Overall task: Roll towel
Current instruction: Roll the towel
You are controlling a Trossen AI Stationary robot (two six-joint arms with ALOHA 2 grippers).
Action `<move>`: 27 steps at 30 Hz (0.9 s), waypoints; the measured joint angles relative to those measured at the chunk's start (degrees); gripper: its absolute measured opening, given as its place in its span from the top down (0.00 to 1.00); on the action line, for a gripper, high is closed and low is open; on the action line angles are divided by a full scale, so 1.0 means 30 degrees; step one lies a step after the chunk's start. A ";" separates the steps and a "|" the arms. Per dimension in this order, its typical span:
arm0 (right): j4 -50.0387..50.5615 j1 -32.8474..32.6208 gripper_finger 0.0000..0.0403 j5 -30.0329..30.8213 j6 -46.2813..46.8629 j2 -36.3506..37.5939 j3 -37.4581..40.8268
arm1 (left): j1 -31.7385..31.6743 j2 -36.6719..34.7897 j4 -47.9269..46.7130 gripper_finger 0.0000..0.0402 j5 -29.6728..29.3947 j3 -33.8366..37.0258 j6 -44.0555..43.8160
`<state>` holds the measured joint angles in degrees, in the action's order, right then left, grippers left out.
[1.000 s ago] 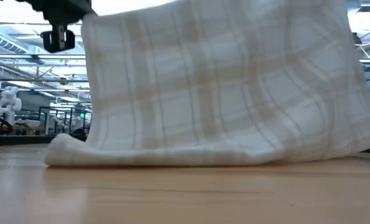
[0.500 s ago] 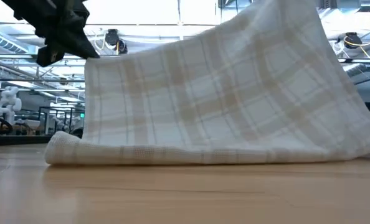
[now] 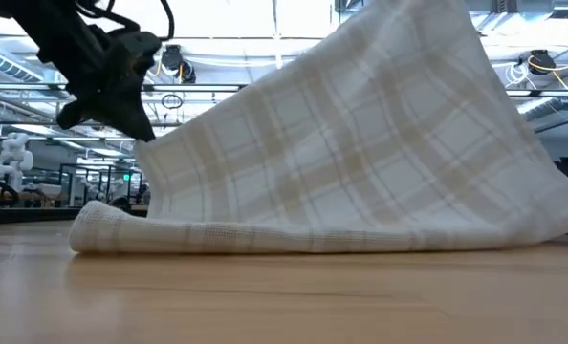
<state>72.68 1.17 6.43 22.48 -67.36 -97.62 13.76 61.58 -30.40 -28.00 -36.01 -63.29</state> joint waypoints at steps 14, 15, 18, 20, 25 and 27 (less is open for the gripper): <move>-0.2315 0.0007 1.00 0.2015 -0.2485 -0.2184 0.0000 | -0.0224 0.1399 -0.0252 0.99 -0.0830 0.0000 -0.1975; -0.2321 0.0007 1.00 0.2002 -0.2584 -0.2385 0.0000 | -0.0260 0.1355 -0.0320 0.99 -0.0822 0.0000 -0.2576; -0.2322 0.0007 1.00 0.1964 -0.2820 -0.2767 0.0000 | -0.0262 0.1250 -0.0537 0.99 -0.0800 0.0000 -0.4451; -0.2419 0.0007 1.00 0.1967 -0.2886 -0.2930 0.0000 | -0.0292 0.1283 -0.1082 0.99 -0.0745 0.0000 -0.5086; -0.3242 0.0265 1.00 0.2401 -0.3304 -0.3066 0.0000 | -0.0757 0.1892 -0.2285 0.99 -0.1212 0.0000 -0.4781; -0.3529 0.0492 1.00 0.2395 -0.3457 -0.3136 -0.0001 | -0.1037 0.2210 -0.2153 0.99 -0.1445 0.0000 -0.4323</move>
<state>62.09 2.65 13.61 12.11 -76.77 -97.63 10.65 68.21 -36.86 -32.34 -36.01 -76.26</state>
